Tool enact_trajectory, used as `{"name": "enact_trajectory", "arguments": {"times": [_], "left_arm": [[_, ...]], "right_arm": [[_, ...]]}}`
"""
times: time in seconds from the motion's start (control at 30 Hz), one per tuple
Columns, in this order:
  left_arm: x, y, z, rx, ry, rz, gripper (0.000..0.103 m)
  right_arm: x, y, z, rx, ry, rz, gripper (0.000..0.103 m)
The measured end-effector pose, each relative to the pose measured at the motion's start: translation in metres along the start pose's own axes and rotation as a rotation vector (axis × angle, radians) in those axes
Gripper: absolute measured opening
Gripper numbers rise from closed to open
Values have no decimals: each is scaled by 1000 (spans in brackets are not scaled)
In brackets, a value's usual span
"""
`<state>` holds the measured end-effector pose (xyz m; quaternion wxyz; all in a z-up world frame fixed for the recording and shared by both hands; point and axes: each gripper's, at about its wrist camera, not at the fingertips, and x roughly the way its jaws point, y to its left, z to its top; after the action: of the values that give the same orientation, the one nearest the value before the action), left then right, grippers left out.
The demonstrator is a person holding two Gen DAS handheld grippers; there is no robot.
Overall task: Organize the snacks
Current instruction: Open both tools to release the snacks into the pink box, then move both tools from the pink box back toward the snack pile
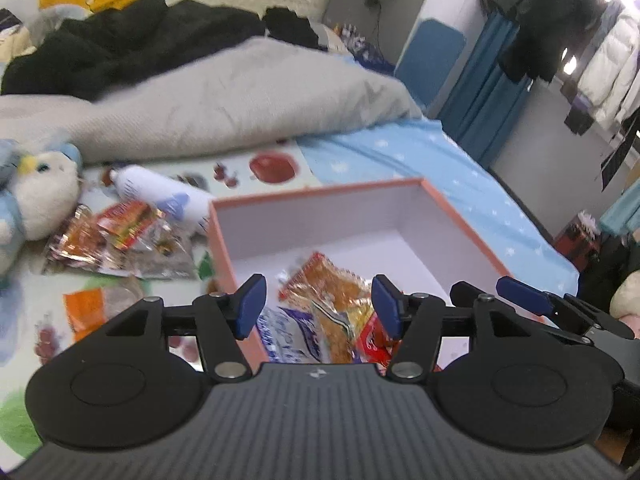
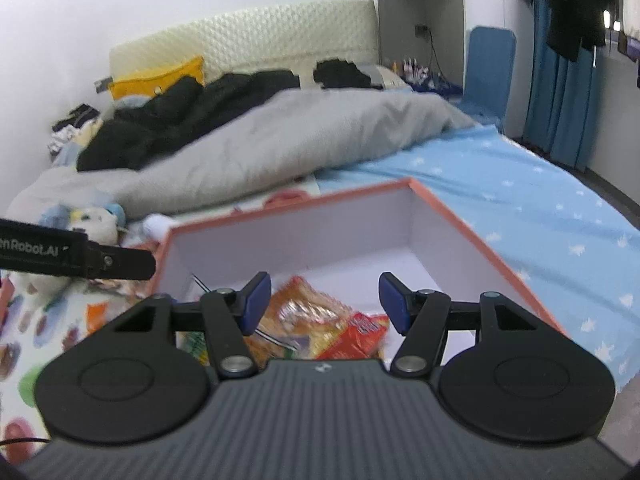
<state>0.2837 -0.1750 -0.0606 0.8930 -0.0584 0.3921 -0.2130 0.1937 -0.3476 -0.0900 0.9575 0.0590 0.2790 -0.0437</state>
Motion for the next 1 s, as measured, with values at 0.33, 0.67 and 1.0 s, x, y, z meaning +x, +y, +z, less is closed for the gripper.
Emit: {"name": "enact_trajectory", "arguments": {"times": [0.33, 0.67, 1.0], "left_arm": [[-80, 33, 10, -8, -107, 34, 64], [-138, 74, -6, -54, -140, 98, 64], [-167, 109, -44, -111, -119, 161, 64]], "right_arm": [[-39, 41, 26, -20, -107, 37, 62], [-58, 81, 23, -63, -109, 107, 62], [-68, 120, -1, -130, -53, 172, 62]]}}
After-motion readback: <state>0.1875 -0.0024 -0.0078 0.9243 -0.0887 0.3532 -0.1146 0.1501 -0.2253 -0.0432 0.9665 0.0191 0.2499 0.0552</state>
